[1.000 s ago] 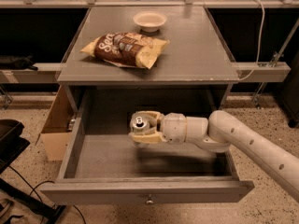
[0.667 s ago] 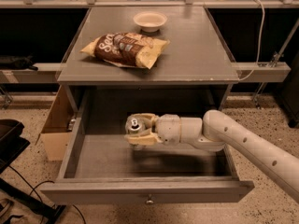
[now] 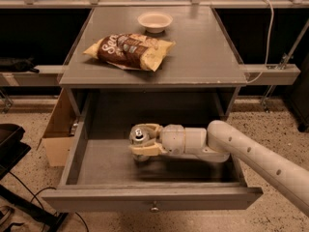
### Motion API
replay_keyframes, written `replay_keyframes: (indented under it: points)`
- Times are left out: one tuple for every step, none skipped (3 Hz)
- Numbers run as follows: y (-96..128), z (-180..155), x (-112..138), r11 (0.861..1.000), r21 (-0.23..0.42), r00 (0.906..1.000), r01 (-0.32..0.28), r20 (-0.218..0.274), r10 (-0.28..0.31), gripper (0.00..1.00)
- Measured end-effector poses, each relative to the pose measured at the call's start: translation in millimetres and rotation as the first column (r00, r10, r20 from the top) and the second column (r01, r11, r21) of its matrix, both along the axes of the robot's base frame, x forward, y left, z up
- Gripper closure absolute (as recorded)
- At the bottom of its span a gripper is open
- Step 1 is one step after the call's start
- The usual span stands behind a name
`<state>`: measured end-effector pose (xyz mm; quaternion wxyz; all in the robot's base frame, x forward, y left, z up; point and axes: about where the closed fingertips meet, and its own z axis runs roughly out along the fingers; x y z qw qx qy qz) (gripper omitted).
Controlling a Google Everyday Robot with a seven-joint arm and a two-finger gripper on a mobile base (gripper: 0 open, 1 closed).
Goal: Place 7up can into top drawer
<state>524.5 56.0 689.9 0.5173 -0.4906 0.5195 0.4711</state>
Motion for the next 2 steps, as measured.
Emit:
replay_keyframes:
  points:
    - [0.0, 0.0, 0.0, 1.000, 0.000, 1.0000, 0.000, 0.000, 0.000, 0.75]
    - [0.0, 0.0, 0.0, 1.000, 0.000, 1.0000, 0.000, 0.000, 0.000, 0.52]
